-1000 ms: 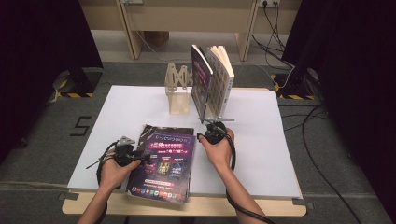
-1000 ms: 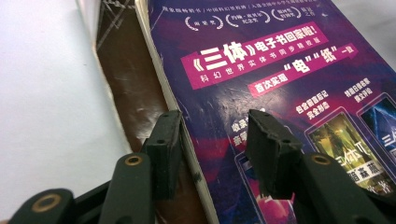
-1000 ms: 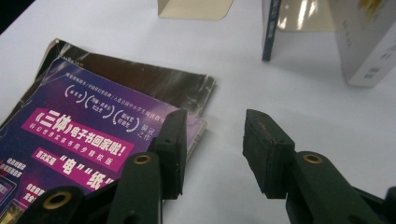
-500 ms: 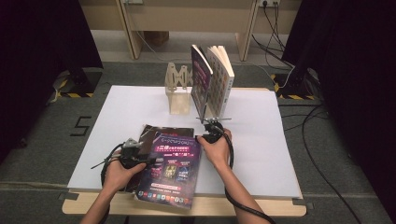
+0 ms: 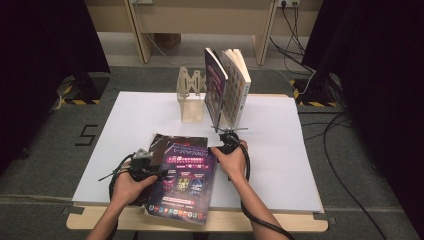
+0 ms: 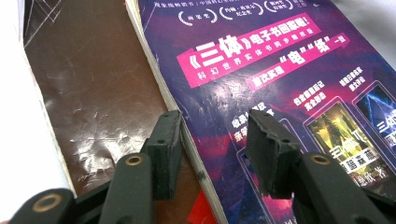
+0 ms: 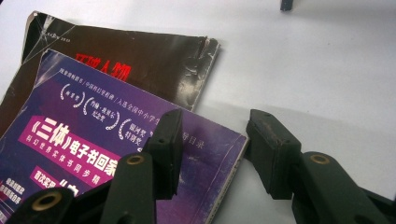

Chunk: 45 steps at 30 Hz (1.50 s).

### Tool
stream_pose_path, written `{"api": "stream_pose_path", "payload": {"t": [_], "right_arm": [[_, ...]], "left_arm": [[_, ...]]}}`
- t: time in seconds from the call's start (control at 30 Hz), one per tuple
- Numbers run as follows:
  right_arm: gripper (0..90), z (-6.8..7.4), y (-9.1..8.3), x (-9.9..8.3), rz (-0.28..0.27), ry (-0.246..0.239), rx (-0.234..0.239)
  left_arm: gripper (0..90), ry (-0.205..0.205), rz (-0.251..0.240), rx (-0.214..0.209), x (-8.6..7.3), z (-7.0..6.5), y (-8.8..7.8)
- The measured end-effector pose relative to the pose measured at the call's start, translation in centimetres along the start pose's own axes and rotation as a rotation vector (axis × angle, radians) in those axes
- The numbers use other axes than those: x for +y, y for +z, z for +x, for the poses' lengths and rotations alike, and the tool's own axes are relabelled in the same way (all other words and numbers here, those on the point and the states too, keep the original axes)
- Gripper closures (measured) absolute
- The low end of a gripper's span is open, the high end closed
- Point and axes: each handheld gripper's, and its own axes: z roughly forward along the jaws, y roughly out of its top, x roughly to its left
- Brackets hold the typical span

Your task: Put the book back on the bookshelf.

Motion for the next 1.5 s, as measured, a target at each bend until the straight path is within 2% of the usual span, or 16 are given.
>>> {"api": "stream_pose_path", "payload": {"t": [0.1,0.27,0.53,0.73,1.1,1.3,1.5], "right_arm": [[56.5,0.0,0.0,0.1,0.002,0.019,0.003],[59.3,0.3,-0.6,0.5,-0.006,0.022,0.001],[60.5,0.8,-2.4,1.0,-0.079,0.064,0.080],[58.8,0.3,-1.9,0.8,-0.030,0.069,0.071],[58.0,-0.7,-1.1,0.2,0.012,0.087,0.075],[57.0,-1.0,-0.9,-0.3,0.053,0.110,0.106],[57.7,-0.9,-0.7,-0.4,0.041,0.110,0.110]], "left_arm": [[54.9,0.001,0.003,0.002,0.0,0.0,0.0],[54.9,0.008,0.006,0.011,0.1,-0.2,0.0],[55.3,0.003,0.012,0.023,0.0,-0.2,-0.1],[55.7,-0.009,0.013,0.017,0.0,-0.2,-0.1],[56.1,-0.014,0.011,0.013,-0.1,-0.2,-0.1],[56.0,-0.011,0.012,0.015,-0.1,-0.2,-0.1],[56.0,-0.008,0.012,0.014,-0.1,-0.2,-0.1]]}}
